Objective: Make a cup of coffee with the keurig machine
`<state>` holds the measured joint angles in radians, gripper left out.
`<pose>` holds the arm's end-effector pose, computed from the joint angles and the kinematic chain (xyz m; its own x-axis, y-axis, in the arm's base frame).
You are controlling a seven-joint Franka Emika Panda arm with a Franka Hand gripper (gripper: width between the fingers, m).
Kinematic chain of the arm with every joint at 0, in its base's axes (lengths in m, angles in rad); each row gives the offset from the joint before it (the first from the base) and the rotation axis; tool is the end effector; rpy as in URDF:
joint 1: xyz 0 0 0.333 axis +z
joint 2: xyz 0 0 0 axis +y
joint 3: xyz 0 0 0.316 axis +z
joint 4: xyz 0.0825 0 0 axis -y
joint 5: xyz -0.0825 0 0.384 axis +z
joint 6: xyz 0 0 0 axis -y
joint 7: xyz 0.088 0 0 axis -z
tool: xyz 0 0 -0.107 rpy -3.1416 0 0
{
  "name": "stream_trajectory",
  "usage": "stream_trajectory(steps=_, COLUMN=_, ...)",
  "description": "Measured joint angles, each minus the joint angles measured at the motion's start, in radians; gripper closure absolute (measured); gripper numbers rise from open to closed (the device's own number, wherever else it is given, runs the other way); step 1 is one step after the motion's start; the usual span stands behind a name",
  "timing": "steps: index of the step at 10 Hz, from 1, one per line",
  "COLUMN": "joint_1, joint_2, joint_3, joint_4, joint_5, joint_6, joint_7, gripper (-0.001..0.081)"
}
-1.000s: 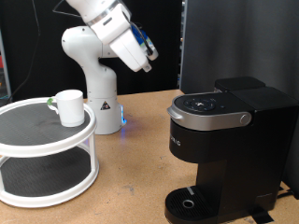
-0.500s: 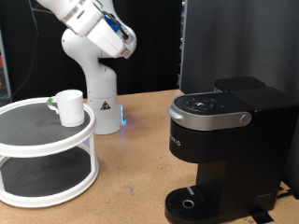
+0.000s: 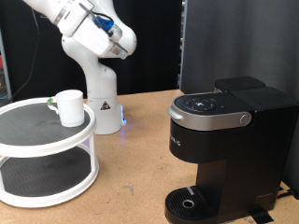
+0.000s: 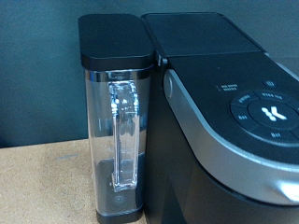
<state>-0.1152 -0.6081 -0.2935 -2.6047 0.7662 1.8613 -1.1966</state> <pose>0.3443 -0.0932 0.4578 0.7651 0.2552 0.5912 0.5991 -0.6188 -0.5082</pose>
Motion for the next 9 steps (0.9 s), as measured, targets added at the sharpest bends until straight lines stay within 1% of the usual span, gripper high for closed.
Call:
stream_trajectory(steps=1, joint_1=-0.017, joint_2=-0.012, joint_3=-0.014, joint_4=-0.013, joint_5=-0.001, joint_6=-0.009, joint_7=0.004, gripper=0.0804)
stream_trajectory(steps=2, joint_1=-0.037, joint_2=-0.023, joint_3=-0.036, joint_4=-0.019, joint_5=-0.032, joint_6=-0.053, joint_7=0.003, gripper=0.0804)
stream_trajectory(steps=4, joint_1=-0.071, joint_2=-0.043, joint_3=-0.093, joint_4=-0.017, joint_5=-0.111, joint_6=-0.169, joint_7=-0.017, gripper=0.0804)
stream_trajectory(steps=5, joint_1=-0.086, joint_2=-0.054, joint_3=-0.122, joint_4=-0.016, joint_5=-0.131, joint_6=-0.205, joint_7=-0.030, gripper=0.0804)
stream_trajectory(steps=6, joint_1=-0.098, joint_2=-0.067, joint_3=-0.137, joint_4=-0.017, joint_5=-0.143, joint_6=-0.215, joint_7=-0.041, gripper=0.0804)
stream_trajectory(steps=7, joint_1=-0.100, joint_2=-0.081, joint_3=-0.138, joint_4=-0.020, joint_5=-0.147, joint_6=-0.215, joint_7=-0.042, gripper=0.0804)
stream_trajectory(steps=9, joint_1=-0.100, joint_2=-0.077, joint_3=-0.148, joint_4=-0.021, joint_5=-0.144, joint_6=-0.217, joint_7=-0.042, gripper=0.0804)
